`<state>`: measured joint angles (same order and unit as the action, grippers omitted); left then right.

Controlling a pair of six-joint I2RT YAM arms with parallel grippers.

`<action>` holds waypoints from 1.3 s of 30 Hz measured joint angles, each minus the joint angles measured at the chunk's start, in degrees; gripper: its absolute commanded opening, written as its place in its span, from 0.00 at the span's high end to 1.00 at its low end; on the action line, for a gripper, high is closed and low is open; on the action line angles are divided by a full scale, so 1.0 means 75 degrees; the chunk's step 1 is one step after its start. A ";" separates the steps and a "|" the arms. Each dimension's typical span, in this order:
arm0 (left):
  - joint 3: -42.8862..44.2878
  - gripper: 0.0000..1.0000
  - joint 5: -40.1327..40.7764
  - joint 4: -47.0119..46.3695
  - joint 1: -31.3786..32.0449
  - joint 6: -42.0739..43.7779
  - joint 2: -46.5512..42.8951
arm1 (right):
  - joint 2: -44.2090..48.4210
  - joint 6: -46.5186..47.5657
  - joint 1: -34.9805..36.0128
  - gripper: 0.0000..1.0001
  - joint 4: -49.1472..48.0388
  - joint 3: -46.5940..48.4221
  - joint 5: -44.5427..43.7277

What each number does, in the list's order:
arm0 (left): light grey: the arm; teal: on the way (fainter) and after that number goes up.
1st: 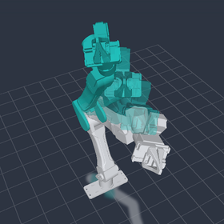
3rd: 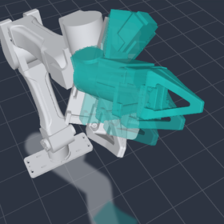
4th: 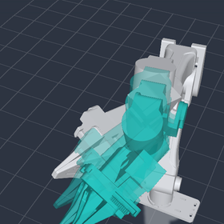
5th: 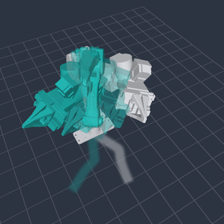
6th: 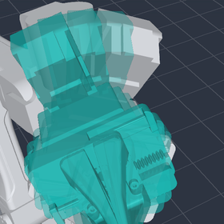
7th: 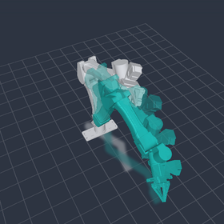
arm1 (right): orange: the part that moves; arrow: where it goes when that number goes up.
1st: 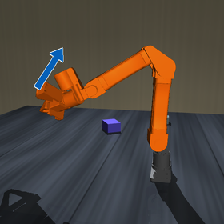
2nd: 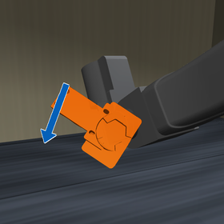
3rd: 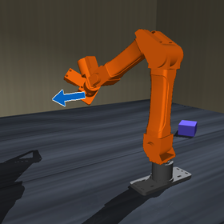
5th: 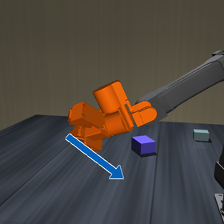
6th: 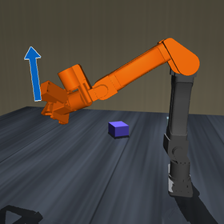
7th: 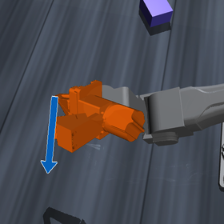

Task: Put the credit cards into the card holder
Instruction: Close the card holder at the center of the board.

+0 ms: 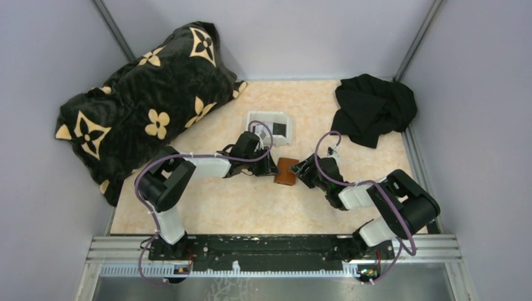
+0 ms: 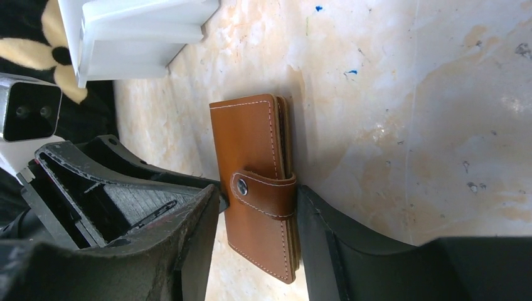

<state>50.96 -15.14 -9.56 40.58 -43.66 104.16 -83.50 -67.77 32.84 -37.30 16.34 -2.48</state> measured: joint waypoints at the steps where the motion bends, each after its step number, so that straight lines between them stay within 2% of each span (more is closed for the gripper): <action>1: -0.0012 0.65 -0.0012 -0.0047 -0.0003 -0.0017 0.0009 | -0.0020 -0.0015 0.0000 0.51 -0.0035 -0.0009 -0.0003; 17: -0.0058 0.65 -0.0044 -0.0213 -0.0017 -0.0038 0.0041 | -0.0082 -0.0032 0.0000 0.56 0.0653 0.0388 -0.0050; 32: -0.0137 0.65 -0.0038 -0.0335 -0.0023 -0.0038 0.0041 | -0.0277 -0.0420 -0.0003 0.61 0.0516 0.0396 -0.0041; 39: -0.0140 0.66 -0.0035 -0.0338 -0.0023 -0.0038 0.0041 | -0.0318 -0.0516 -0.0003 0.50 0.0341 0.0385 0.0023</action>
<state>49.91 -15.40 -12.10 40.40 -43.94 104.47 -85.89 -71.64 32.82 -34.74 19.22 -2.31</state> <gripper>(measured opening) 0.344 0.455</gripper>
